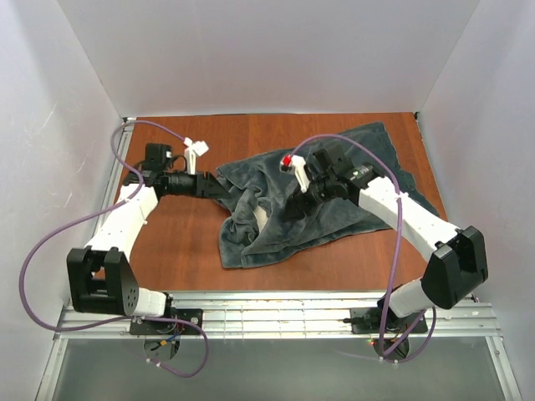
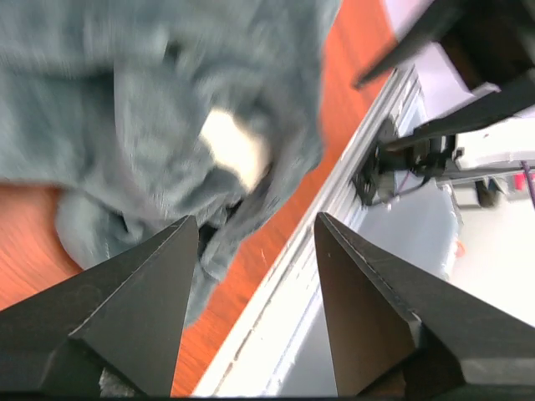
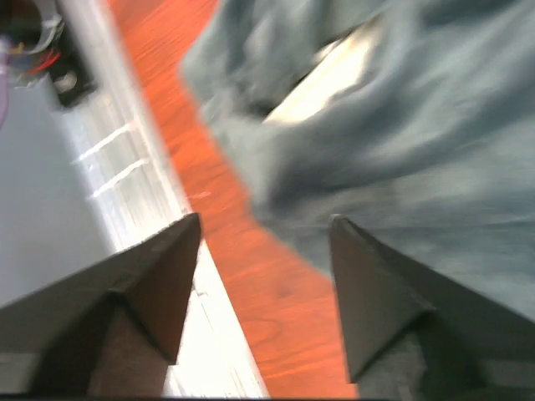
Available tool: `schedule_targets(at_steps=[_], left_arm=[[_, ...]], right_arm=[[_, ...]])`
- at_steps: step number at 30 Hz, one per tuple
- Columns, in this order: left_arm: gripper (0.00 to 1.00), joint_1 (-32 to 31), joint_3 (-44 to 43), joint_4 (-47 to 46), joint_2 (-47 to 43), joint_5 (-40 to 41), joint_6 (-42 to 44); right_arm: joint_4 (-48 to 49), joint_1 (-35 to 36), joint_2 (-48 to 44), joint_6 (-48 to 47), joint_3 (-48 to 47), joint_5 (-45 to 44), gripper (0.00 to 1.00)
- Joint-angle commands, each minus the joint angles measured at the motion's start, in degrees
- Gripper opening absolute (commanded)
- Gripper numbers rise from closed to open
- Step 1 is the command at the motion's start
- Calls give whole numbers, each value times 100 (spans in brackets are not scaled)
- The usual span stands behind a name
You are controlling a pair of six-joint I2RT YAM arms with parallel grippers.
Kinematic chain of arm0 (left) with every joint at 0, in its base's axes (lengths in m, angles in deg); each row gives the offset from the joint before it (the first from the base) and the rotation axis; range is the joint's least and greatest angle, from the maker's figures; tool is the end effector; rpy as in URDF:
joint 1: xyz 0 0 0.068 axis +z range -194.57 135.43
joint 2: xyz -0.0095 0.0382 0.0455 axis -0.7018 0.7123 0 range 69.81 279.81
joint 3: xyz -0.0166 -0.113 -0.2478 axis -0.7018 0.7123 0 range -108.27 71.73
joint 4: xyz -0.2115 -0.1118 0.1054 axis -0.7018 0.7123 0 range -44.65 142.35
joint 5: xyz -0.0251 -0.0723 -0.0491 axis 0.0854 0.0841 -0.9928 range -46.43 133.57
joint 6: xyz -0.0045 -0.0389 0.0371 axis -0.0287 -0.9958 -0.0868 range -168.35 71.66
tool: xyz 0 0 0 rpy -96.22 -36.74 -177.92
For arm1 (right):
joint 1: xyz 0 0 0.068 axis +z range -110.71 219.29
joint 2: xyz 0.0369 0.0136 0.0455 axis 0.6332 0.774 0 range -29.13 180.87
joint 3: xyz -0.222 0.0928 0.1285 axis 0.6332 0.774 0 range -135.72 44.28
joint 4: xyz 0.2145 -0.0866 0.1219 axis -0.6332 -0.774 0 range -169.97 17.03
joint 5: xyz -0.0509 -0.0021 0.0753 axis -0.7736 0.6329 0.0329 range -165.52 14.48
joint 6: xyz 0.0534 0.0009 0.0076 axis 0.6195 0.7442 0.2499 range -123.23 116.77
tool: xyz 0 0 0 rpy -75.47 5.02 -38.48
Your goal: Put the pillow into the pillowcase
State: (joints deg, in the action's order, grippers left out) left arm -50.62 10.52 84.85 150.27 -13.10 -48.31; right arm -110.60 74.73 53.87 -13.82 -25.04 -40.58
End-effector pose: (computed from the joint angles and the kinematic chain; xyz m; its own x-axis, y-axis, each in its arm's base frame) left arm 0.2712 -0.0587 0.2697 -0.8500 0.0903 -0.5191 0.4893 0.5008 -0.7140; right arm 0.2363 0.1933 0.2952 -0.4842 -0.5296 -0.6965 -0.8708 0.3693 0.3246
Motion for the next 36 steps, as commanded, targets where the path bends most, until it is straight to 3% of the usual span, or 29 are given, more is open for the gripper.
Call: schedule_targets(at_steps=[1, 6, 11, 17, 20, 21, 22, 31, 34, 36], left_arm=[[54, 33, -295, 209, -294, -310, 34], [55, 59, 355, -811, -146, 391, -1003], [56, 68, 619, -1621, 83, 569, -1681], [60, 60, 803, -1771, 40, 630, -1656], [61, -116, 1005, -1867, 31, 1034, -1594], [61, -238, 1058, -1937, 39, 1139, -1629], [61, -318, 1180, -1990, 57, 1288, -1655], [60, -1372, 1331, -3071, 530, 1938, -2060], [47, -1593, 1138, -3308, 1065, 2476, -2288], [22, -1654, 822, -3300, 1356, 2249, -2332]], right_arm=[[-245, -20, 233, -322, -1081, -1064, 61], [-201, 269, 1656, -118, -2680, -1884, 61], [-350, 858, 2553, -321, -2877, -2509, 63], [-456, 1149, 2932, -514, -2526, -3194, 65], [-570, 1105, 3072, -593, -2525, -3441, 32], [-649, 1097, 3082, -619, -2603, -3406, 6], [-728, 1044, 3064, -620, -2691, -3310, 1], [-1423, 719, 2274, -805, -3413, -2194, 1], [-1458, 456, 2142, -621, -3369, -1546, 1], [-1458, 97, 2054, -489, -3404, -844, 1]])
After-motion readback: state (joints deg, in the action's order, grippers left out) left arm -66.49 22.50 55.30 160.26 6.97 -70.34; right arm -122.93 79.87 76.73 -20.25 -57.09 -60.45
